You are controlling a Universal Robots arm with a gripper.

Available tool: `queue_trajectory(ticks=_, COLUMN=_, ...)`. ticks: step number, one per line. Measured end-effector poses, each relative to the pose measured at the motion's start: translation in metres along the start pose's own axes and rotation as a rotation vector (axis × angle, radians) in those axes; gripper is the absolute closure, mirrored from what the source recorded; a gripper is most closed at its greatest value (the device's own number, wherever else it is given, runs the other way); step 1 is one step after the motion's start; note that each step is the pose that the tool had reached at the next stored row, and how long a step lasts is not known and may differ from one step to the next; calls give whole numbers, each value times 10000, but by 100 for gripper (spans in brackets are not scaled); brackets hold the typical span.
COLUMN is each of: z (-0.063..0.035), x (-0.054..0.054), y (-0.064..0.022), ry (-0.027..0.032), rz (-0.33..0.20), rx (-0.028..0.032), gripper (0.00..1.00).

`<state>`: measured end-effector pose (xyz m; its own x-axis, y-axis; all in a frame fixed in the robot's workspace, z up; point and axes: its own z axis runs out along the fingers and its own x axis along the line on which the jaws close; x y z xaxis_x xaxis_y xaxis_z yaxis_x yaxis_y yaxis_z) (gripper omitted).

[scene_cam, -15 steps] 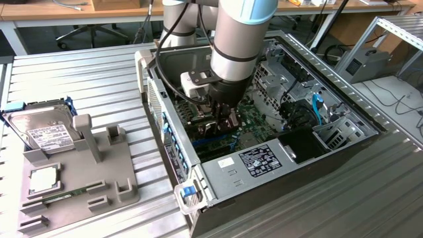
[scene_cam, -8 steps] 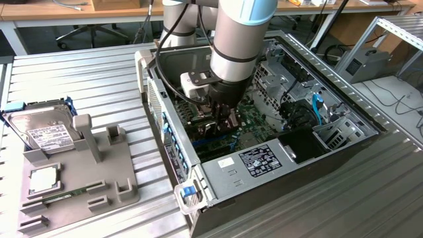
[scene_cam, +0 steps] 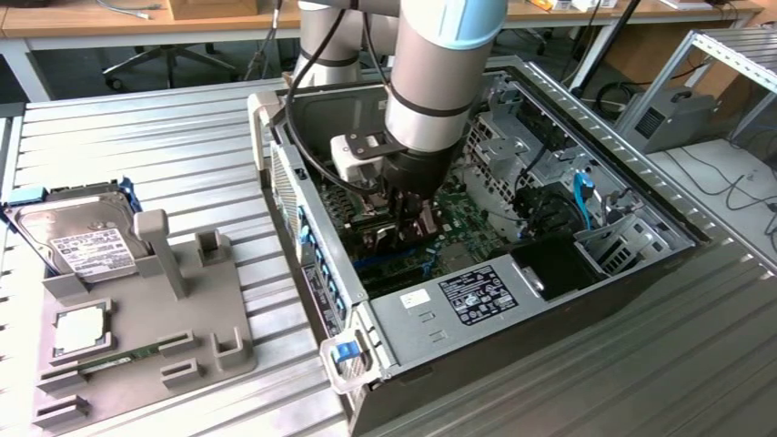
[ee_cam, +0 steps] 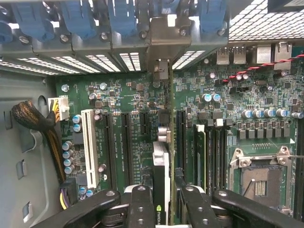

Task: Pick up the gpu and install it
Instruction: 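Insert the gpu into the slot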

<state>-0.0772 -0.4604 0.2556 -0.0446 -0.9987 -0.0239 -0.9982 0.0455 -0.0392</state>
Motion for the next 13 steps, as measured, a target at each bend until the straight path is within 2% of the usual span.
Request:
queue_trajectory(ticks=4, z=31, x=0, y=4, ry=-11, rz=0, rx=5, gripper=73)
queue_trajectory(ticks=13, z=31, x=0, y=4, ry=-8, rz=0, rx=3, gripper=73)
